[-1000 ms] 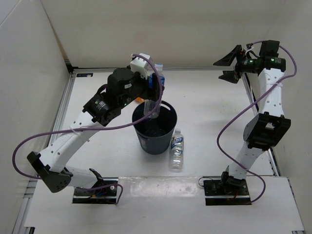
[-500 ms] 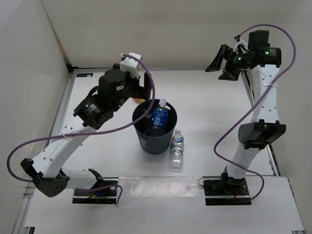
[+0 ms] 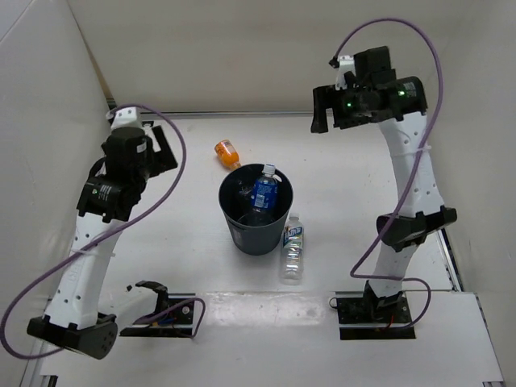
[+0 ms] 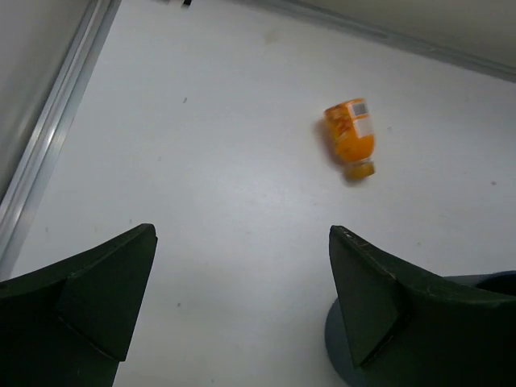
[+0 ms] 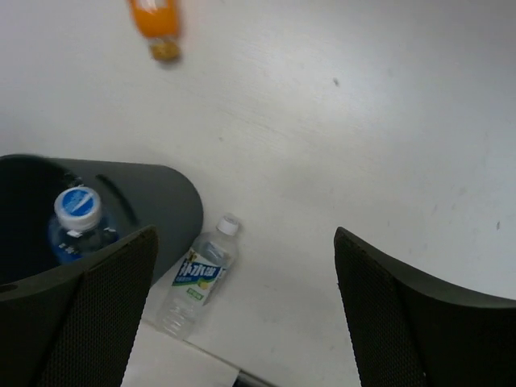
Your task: Put the plastic bottles in the bin
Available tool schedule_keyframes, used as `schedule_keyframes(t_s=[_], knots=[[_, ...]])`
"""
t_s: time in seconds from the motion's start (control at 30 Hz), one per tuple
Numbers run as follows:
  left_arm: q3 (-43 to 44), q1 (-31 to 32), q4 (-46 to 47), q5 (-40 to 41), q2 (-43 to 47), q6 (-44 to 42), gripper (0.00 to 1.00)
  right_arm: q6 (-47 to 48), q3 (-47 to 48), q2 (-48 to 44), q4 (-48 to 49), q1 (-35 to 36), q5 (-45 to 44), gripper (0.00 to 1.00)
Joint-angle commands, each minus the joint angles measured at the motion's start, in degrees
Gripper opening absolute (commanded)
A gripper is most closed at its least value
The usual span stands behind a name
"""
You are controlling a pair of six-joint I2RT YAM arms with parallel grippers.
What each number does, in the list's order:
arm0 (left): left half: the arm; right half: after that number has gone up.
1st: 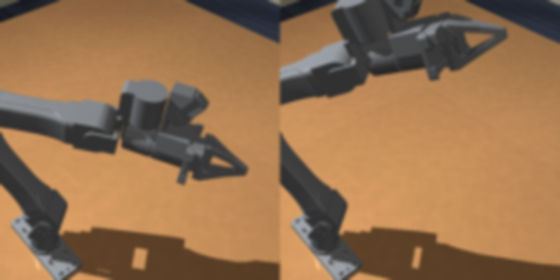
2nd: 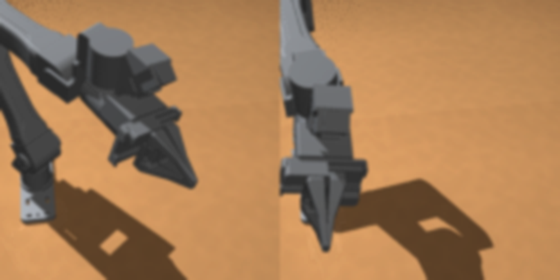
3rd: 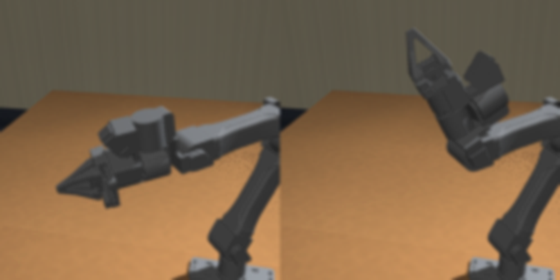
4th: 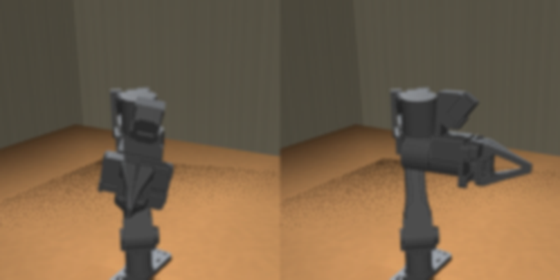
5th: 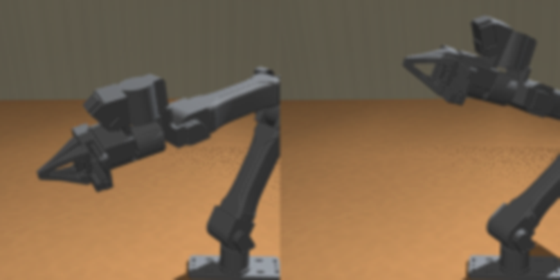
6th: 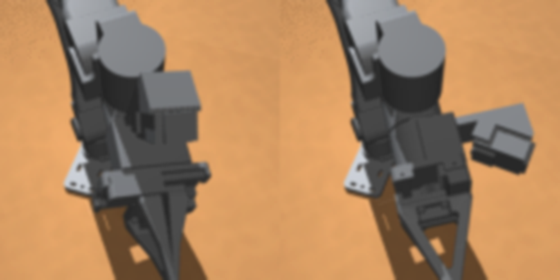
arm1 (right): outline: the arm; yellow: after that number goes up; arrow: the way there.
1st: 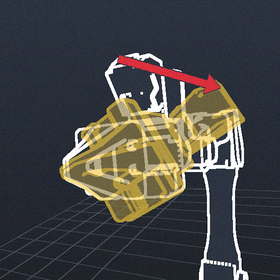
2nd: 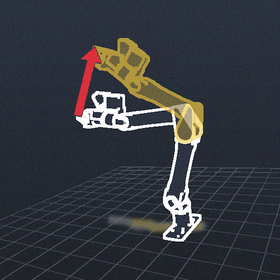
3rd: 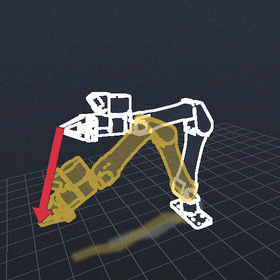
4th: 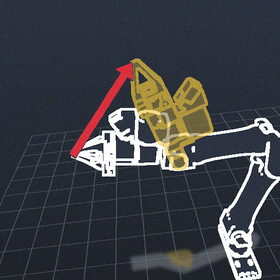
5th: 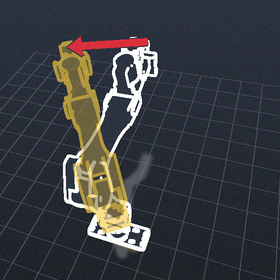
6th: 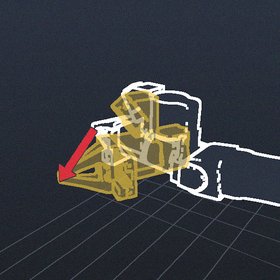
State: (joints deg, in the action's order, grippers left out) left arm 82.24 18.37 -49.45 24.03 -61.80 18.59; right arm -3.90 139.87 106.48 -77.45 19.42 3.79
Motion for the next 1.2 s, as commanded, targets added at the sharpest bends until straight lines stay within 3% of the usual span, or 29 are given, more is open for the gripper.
schedule_keyframes(t_s=[0.0,0.03,0.1,0.17,0.2,0.27,0.3,0.33,0.37,0.4,0.43,0.47,0.5,0.57,0.67,0.87,0.97,1.0,1.17], knots=[[-4.2,-10.6,-7.9,-6.8,1.9,6.9,0.99,12.6,8.2,-8.1,2.2,0.1,19.4,0.9],[-4.5,-12.5,-8.0,-14.2,2.4,7.2,0.99,15.8,4.8,-9.9,4.6,2.1,12.7,0.9],[-6.0,-16.4,-7.8,-17.5,2.7,7.1,0.99,14.8,-4.6,-18.6,14.2,6.7,2.2,0.9],[-7.3,-16.3,-6.8,-17.4,3.3,6.5,0.99,10.6,-16.2,-24.0,21.2,3.3,4.6,0.9],[-7.6,-16.5,-6.7,-17.6,3.3,7.0,0.99,7.4,-22.7,-24.6,21.9,-5.7,7.4,0.9],[-8.8,-16.6,-6.4,-18.2,3.4,7.4,0.99,-5.9,-29.6,-25.8,26.5,-15.2,24.5,0.9],[-8.9,-16.5,-6.2,-18.7,3.4,7.5,0.99,-9.9,-29.0,-25.1,26.6,-17.4,26.5,0.9],[-9.1,-16.6,-6.2,-18.8,3.4,7.3,0.99,-8.9,-27.5,-24.8,24.5,-16.7,23.1,0.9],[-9.5,-16.5,-6.1,-19.3,3.5,7.3,0.99,-0.2,-24.5,-24.5,22.0,-8.5,17.9,0.9],[-9.6,-16.5,-6.2,-19.4,4.4,6.5,0.99,13.2,-15.9,-23.7,16.2,0.0,-10.9,0.9],[-9.7,-16.6,-6.3,-19.5,3.5,6.3,0.99,18.0,-17.9,-23.8,18.3,23.3,-27.1,0.9],[-9.9,-16.7,-6.2,-19.5,3.5,6.2,0.99,23.1,-24.7,-23.9,21.5,26.7,-47.2,0.9],[-9.9,-16.7,-6.2,-19.9,3.5,6.3,0.99,24.0,-30.3,-25.3,26.8,27.7,-47.9,0.9],[-10.4,-16.9,-5.6,-20.5,3.2,6.3,0.99,14.7,-36.1,-26.4,27.1,25.9,-42.8,0.9],[-10.3,-17.0,-5.9,-20.6,2.7,5.8,0.99,10.5,-45.1,-29.9,25.9,22.0,-37.4,0.9],[-11.6,-17.0,-6.4,-20.0,3.4,5.3,0.99,-2.0,-55.7,-33.8,21.0,5.0,-26.9,0.9],[-13.0,-17.1,-6.8,-19.7,4.6,5.9,0.99,-6.2,-60.7,-35.5,20.5,0.8,-16.5,0.9],[-13.5,-17.1,-7.1,-19.8,5.3,6.2,0.99,-5.9,-61.6,-35.3,20.8,0.4,-8.4,0.9],[-16.4,-17.1,-7.6,-19.9,6.3,7.2,0.99,-5.5,-67.3,-34.0,21.6,1.5,-2.2,0.9]])
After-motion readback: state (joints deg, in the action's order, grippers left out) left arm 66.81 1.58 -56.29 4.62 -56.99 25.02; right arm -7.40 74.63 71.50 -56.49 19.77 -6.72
